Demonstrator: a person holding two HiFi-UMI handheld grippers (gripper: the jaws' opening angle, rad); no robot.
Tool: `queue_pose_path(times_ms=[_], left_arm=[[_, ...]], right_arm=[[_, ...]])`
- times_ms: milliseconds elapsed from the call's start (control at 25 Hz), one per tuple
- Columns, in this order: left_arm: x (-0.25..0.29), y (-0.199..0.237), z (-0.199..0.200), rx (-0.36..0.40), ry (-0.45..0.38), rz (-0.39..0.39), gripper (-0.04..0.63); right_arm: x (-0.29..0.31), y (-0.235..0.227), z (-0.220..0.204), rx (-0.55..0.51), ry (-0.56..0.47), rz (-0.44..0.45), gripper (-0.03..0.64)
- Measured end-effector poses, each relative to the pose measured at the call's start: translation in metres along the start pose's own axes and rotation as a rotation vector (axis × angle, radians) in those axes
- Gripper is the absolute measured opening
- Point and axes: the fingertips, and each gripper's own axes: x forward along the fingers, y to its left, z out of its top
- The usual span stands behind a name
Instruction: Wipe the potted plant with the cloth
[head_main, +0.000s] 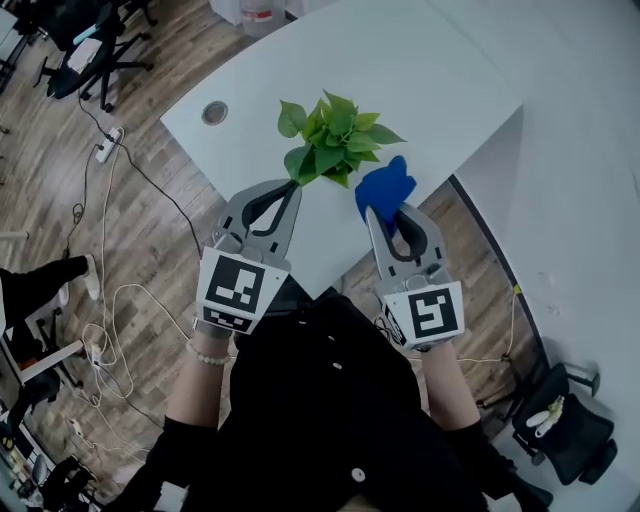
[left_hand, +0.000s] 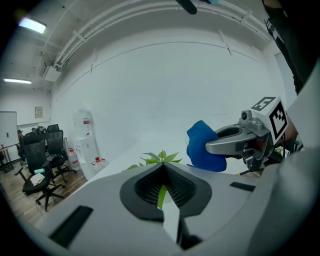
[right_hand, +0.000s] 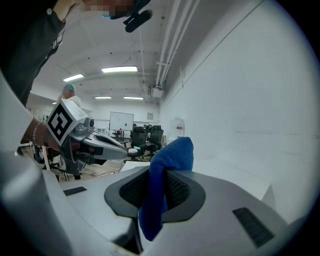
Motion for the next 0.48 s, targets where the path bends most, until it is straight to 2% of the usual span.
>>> queue_pose_path(times_ms=[280, 480], left_arm=[[-0.015, -0.010, 0.029, 0.038, -0.039, 0.000, 0.015], [-0.019, -0.009, 0.036, -0.016, -0.048, 0.025, 0.014]], right_arm=[[-0.013, -0.010, 0.027, -0.035, -0.061, -0.041, 0.084], [-0.018, -0.015, 0.037, -0.046, -0.073, -0.049, 0.084]])
